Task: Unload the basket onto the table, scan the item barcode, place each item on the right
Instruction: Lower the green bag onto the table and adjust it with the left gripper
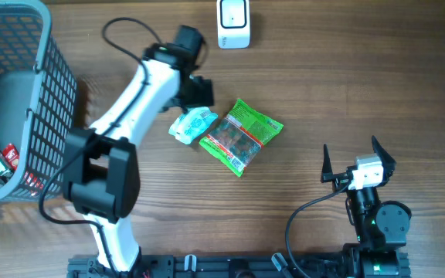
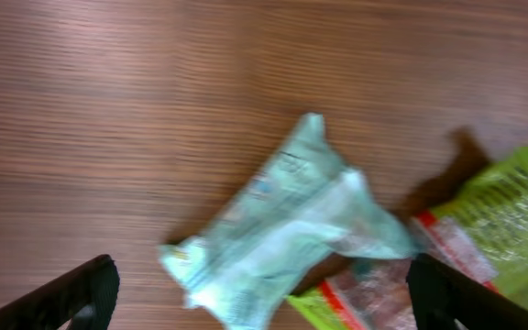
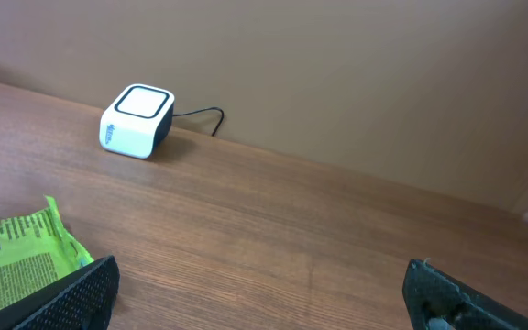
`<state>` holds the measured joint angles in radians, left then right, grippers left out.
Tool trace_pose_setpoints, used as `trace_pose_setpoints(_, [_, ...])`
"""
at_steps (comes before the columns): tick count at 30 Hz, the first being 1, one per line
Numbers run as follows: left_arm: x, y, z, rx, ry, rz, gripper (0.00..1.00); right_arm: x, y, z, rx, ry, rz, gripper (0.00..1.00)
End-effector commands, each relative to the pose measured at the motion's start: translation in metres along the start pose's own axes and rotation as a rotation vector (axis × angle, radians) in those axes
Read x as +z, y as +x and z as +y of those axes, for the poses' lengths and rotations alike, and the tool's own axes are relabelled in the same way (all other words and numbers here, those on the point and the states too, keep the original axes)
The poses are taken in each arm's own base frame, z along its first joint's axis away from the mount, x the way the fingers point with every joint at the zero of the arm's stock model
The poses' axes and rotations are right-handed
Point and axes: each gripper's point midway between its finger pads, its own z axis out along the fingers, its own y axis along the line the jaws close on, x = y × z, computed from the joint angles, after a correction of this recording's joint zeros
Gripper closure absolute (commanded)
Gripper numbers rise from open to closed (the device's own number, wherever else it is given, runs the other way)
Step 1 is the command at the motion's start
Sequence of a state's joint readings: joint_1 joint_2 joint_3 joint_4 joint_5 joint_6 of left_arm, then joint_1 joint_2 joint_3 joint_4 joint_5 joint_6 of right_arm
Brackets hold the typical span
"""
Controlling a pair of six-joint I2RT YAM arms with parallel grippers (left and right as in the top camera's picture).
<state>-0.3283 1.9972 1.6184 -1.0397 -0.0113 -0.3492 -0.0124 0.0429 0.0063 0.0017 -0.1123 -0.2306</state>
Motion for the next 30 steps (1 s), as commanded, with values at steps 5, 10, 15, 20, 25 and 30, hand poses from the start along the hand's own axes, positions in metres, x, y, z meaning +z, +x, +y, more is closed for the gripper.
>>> trace_pose_setpoints(5, [0.012,0.023,0.021,0.165,0.06,0.128,0.39,0.0,-0.001,0.001,-0.005,-0.01,-0.007,0.0])
trace_pose_setpoints(10, [0.041,0.037,0.026,0.327,0.067,0.131,0.47,0.0,-0.001,0.001,-0.005,-0.01,-0.007,0.0])
trace_pose_setpoints(15, [0.066,0.035,0.028,0.323,0.079,0.071,0.23,0.0,-0.001,0.001,-0.006,-0.01,-0.007,0.0])
trace_pose_setpoints(20, [0.073,0.047,0.02,0.322,0.14,0.093,0.45,0.0,-0.001,0.001,-0.005,-0.01,-0.007,0.0])
trace_pose_setpoints(25, [0.069,0.047,0.017,0.321,0.155,0.09,0.96,0.0,-0.001,0.001,-0.005,-0.01,-0.007,0.0])
trace_pose_setpoints(30, [0.023,0.02,0.015,0.279,0.171,-0.021,0.96,0.0,-0.001,0.001,-0.005,-0.01,-0.007,0.0])
